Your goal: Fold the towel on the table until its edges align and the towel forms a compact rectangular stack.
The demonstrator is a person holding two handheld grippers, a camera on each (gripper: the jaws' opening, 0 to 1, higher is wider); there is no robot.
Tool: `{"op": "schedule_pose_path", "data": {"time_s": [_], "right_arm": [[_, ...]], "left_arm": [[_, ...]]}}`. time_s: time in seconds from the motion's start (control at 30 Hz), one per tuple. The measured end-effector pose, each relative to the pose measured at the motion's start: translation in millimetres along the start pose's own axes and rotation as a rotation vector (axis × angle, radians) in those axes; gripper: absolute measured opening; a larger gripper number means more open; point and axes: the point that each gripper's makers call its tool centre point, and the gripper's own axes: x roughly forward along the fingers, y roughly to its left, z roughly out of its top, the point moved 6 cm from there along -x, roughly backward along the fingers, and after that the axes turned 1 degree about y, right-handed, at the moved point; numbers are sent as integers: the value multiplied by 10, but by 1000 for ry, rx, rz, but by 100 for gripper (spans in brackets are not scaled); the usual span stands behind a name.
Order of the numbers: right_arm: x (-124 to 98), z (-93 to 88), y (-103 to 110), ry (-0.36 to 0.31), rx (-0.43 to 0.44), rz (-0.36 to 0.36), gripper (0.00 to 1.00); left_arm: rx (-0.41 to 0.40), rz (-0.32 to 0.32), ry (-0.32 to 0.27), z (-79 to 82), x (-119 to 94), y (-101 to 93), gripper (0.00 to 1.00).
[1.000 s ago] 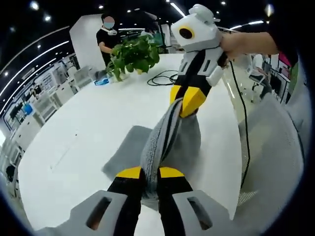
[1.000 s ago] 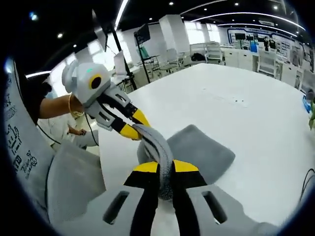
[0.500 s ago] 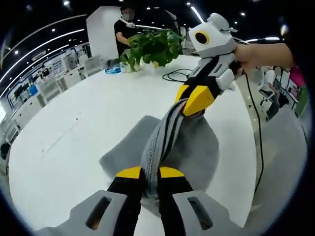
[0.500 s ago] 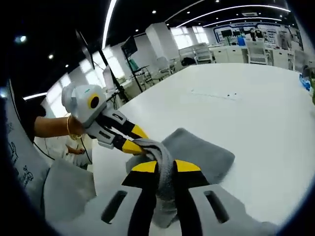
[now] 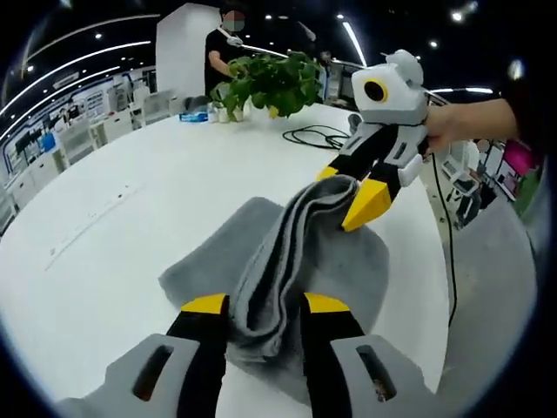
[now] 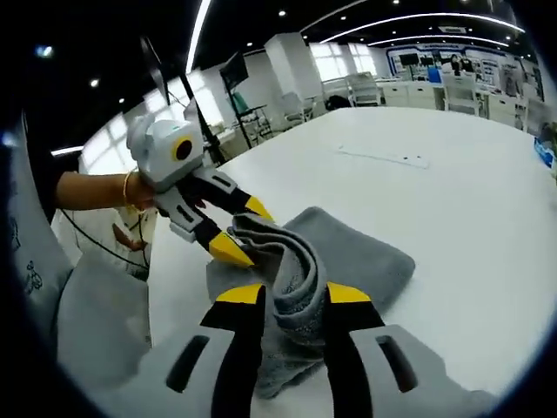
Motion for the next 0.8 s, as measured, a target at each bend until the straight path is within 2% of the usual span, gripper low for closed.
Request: {"op": "schedule_pose_path", "data": {"time_s": [0.1,0.2,0.27,0.4,0.43,0.47,0.5,0.67,0.8], "right_arm": [[-14,-4,-22,-1,-18,-22,24],[-40,-9,-23,-3,-42,-36,19],[-49,-3,-30,-7,-41,-42,12],[-96,40,-28,-25,-9,-50,10],[-111,56,-23,-29,-2,-51,9],[-137,98,-1,-49,57,-61,9],[-159,131,24,-56,64,-49,8],[-277,306,168,-83,59,-9,8],[-330,392,242,-93,66,4,8]], "left_arm": [[10,31,37,-100,-16,48,36],[-13,38,28,-134,-42,74,31],[-16,65,-10,-108,-75,101,20],[-50,68,-62,-31,-145,96,13],[-52,69,-69,-10,-175,80,12],[-50,67,-75,5,-199,64,12],[-55,66,-88,24,-243,41,11],[-79,82,-139,89,-417,-16,10],[-88,69,-173,160,-544,-29,9]]}}
